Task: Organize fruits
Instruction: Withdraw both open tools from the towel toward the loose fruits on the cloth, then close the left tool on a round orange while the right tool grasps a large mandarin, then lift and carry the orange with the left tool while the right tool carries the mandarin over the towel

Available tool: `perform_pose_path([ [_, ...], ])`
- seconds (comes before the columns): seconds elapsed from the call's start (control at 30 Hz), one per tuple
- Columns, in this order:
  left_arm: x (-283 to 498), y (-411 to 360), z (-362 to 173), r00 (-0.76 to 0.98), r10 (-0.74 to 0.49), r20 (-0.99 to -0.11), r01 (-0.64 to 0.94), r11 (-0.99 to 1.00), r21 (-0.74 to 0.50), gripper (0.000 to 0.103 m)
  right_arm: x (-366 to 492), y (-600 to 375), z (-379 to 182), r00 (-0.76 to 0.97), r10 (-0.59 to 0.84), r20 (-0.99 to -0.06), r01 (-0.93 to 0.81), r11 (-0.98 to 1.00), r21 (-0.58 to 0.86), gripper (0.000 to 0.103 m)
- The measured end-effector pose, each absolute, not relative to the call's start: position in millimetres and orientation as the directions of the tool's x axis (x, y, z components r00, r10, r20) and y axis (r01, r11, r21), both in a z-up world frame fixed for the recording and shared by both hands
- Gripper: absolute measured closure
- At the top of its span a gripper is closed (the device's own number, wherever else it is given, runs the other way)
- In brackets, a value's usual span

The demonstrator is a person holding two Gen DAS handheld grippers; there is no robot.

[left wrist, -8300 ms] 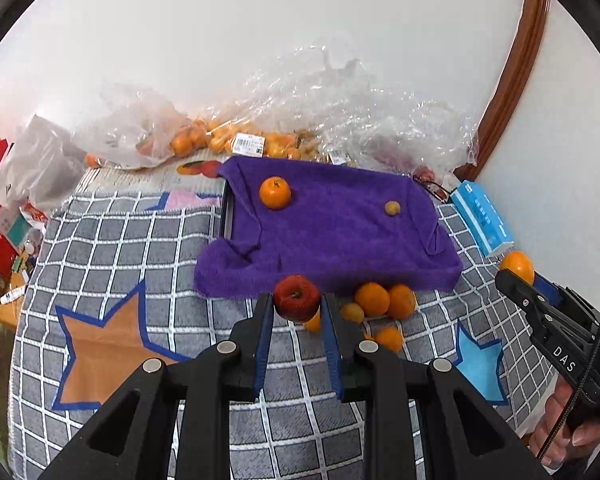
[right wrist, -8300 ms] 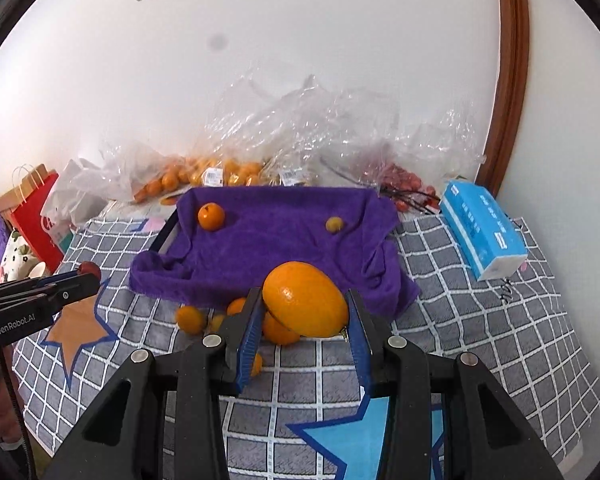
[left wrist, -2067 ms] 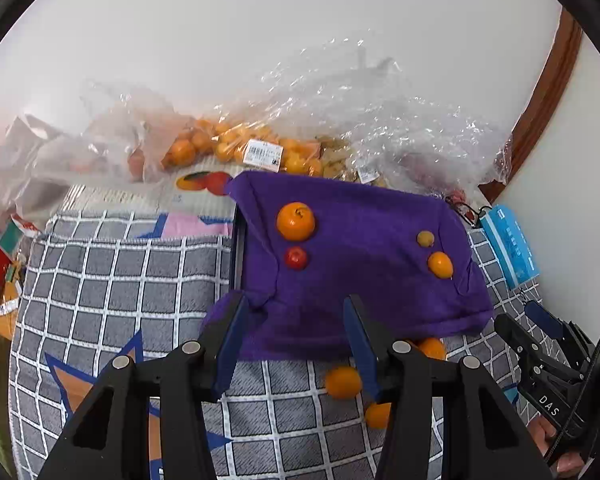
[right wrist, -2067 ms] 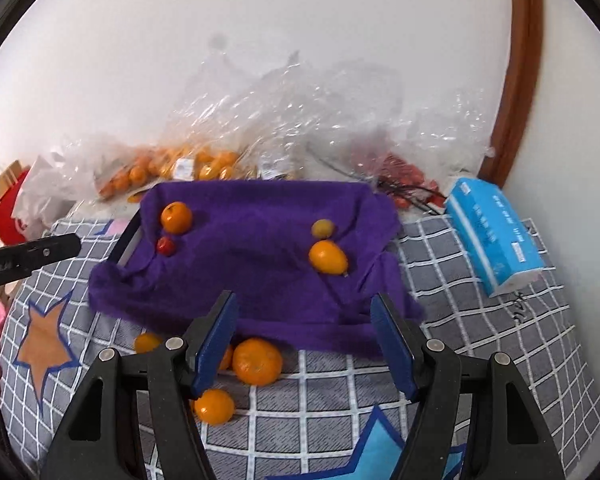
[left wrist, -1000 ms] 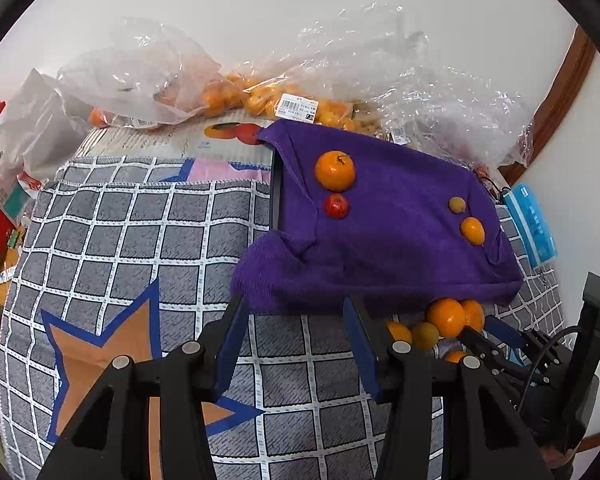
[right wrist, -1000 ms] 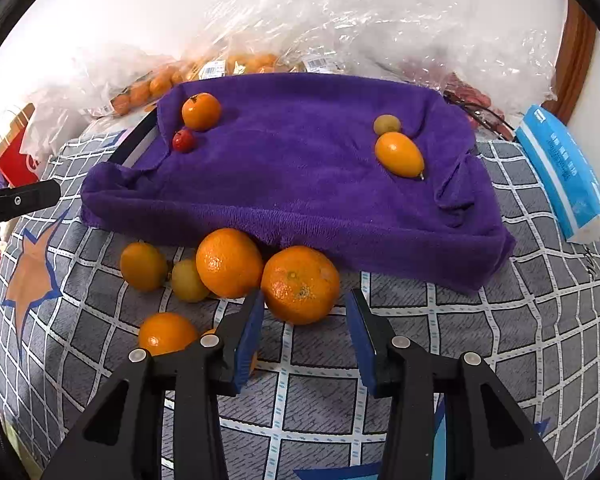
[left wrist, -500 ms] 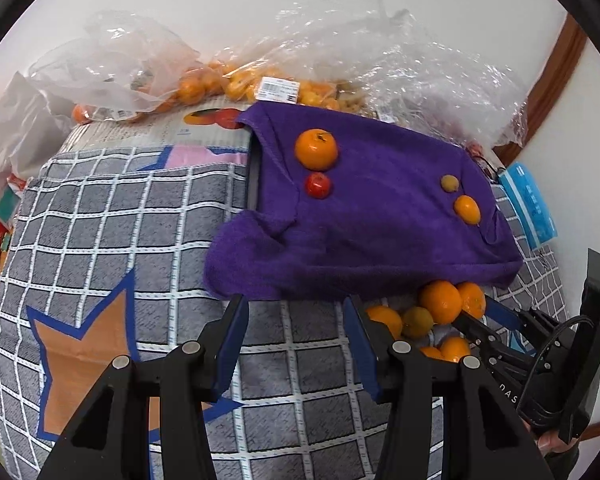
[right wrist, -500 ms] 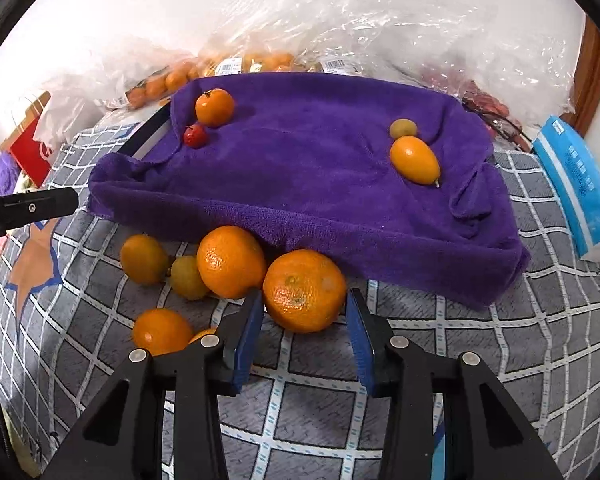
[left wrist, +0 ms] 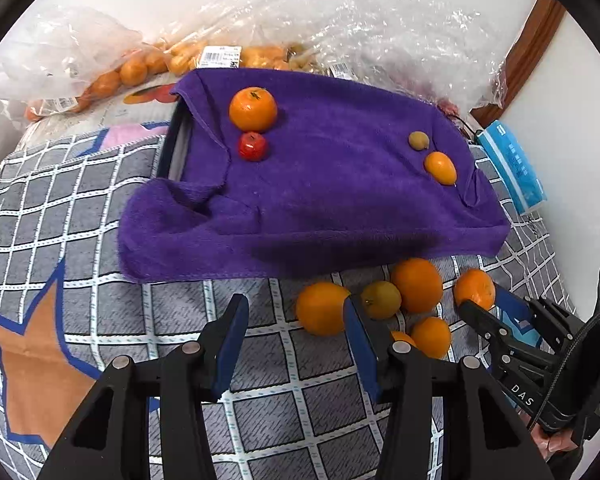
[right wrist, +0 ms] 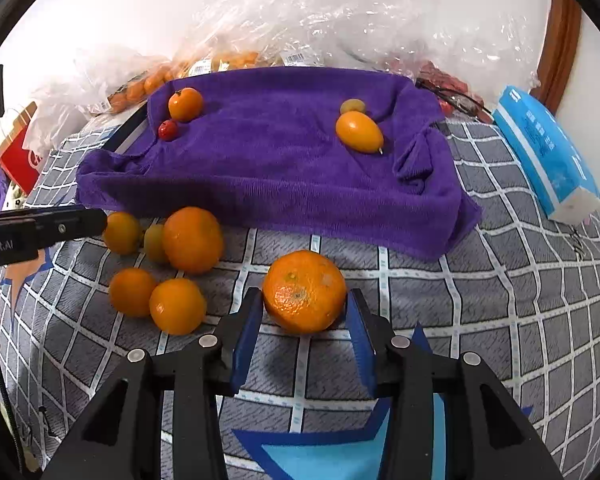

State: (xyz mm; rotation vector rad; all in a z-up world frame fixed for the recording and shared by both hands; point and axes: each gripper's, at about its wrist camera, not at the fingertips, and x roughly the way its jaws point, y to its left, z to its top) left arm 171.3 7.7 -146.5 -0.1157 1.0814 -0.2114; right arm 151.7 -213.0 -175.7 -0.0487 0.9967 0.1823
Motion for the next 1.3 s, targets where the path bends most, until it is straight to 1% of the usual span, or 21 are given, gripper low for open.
perform_pose_path([
  [0.43, 178, -7, -159, 0.403, -0.308, -0.862, 0.196, 0.949, -0.247, 0.056, 168, -215, -184, 0.517, 0.125, -0.847, -0.156, 0.986, 0.050, 0.059],
  [0.53, 181, -8, -164, 0.378, -0.325, -0.867, 0.205, 0.942, -0.264, 0.060, 169, -214, -183, 0.519, 0.117, -0.847, -0.153, 0.987, 0.042, 0.060],
  [0.6, 182, -9, -167, 0.369, -0.340, -0.865, 0.210, 0.937, -0.278, 0.069, 169, -214, -182, 0.524, 0.110, -0.845, -0.155, 0.987, 0.032, 0.060],
  [0.87, 181, -4, -166, 0.382, -0.363, -0.850, 0.208, 0.930, -0.304, 0.070, 165, -212, -174, 0.536, 0.086, -0.840, -0.141, 0.990, 0.011, 0.061],
  [1.3, 163, 16, -136, 0.455, -0.328, -0.828, 0.160, 0.945, -0.286, 0.070, 148, -208, -140, 0.586, 0.078, -0.806, -0.112, 0.994, 0.014, 0.061],
])
